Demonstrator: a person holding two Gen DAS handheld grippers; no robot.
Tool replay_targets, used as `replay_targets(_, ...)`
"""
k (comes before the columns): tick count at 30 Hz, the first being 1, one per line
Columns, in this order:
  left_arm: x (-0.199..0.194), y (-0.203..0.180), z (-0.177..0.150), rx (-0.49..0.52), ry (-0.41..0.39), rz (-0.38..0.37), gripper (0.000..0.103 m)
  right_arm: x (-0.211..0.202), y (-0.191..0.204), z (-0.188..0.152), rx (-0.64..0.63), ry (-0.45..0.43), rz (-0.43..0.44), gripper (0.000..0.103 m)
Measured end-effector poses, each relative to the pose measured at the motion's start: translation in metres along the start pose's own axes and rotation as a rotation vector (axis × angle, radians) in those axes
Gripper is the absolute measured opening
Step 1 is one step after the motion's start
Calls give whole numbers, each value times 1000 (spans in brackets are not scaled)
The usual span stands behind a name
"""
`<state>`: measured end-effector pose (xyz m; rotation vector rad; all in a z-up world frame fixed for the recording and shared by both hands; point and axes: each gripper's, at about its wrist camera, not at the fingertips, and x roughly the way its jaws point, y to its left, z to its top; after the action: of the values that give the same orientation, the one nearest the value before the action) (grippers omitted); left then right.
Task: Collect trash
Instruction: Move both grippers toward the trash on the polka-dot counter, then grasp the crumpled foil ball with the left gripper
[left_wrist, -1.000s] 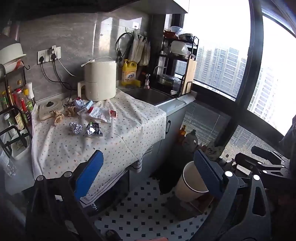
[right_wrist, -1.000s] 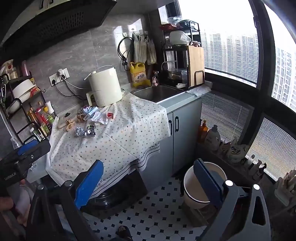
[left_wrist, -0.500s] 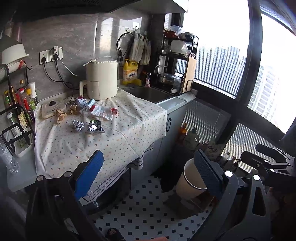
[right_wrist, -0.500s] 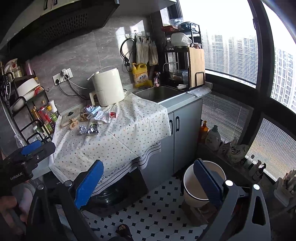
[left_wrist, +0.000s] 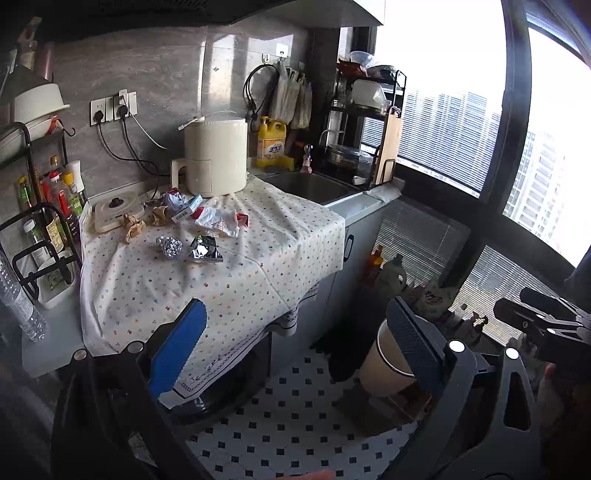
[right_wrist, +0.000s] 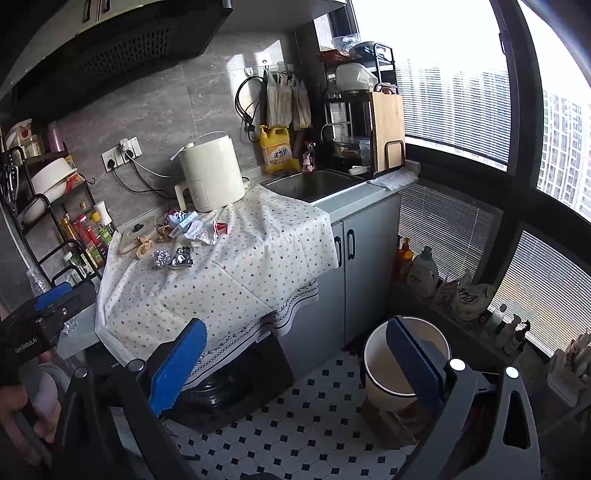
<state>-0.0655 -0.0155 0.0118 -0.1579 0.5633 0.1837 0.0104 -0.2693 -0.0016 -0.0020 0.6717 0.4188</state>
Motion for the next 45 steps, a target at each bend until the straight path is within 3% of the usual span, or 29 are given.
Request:
replay_targets(14,6,-2,11,-12,5,7,97,8,2,5,21,7,18,95)
replay_targets(26,25,22,16,-57,19,29,97,25,15,20,-12,27,23,95)
replay_targets(35,67,49,32,-40,52,17,97,64,35,39,-23,20,19,96)
replay_targets(45,139,114,45,-50,125,21,97,154,82,63,-38,106,67,95)
